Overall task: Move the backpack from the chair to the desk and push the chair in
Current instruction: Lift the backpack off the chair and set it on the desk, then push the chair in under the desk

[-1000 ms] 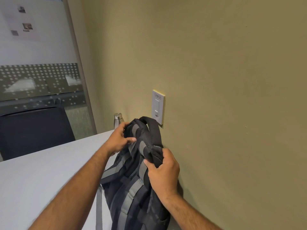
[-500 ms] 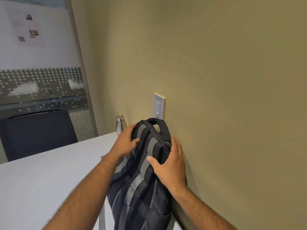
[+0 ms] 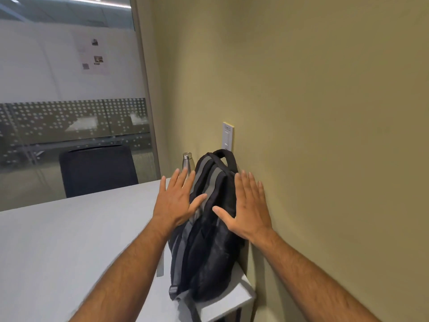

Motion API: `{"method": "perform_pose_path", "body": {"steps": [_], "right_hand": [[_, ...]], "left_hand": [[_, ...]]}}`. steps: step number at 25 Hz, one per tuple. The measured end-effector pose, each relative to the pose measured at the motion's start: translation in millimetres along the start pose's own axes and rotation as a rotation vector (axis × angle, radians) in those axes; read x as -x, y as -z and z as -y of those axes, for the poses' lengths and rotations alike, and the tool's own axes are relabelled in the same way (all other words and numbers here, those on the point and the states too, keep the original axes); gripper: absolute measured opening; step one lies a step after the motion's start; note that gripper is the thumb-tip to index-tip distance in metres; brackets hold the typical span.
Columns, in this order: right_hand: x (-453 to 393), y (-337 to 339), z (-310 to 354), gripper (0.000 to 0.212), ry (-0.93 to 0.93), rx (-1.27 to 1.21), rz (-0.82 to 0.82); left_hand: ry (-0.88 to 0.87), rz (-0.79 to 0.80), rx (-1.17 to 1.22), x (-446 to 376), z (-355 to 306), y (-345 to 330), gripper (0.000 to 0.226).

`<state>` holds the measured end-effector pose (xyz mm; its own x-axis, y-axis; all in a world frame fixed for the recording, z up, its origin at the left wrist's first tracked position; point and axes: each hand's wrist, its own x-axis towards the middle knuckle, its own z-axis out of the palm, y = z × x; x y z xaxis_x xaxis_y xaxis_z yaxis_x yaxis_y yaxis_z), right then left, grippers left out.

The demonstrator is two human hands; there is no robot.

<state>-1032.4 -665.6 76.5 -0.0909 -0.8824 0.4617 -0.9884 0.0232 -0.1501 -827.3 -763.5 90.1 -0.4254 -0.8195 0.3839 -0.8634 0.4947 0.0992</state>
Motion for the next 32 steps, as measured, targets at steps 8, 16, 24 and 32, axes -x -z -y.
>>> {"method": "perform_pose_path", "body": {"steps": [8,16,24,32], "right_hand": [[118.2,33.5,6.8,0.115,0.099,0.015,0.104],[225.0,41.3,50.3,0.120,0.098,0.010,0.143],[345.9,75.0,134.4,0.115,0.055,-0.007,0.121],[439.9,113.1,200.8,0.117,0.095,-0.050,0.104]], "left_hand": [[0.073,0.115,-0.146,163.8,-46.4,27.2,0.096],[0.160,0.174,-0.194,295.4,-33.3,55.7,0.100],[0.125,0.215,-0.155,437.6,-5.3,111.6,0.102],[0.125,0.228,-0.158,553.7,4.7,165.8,0.103]]}}
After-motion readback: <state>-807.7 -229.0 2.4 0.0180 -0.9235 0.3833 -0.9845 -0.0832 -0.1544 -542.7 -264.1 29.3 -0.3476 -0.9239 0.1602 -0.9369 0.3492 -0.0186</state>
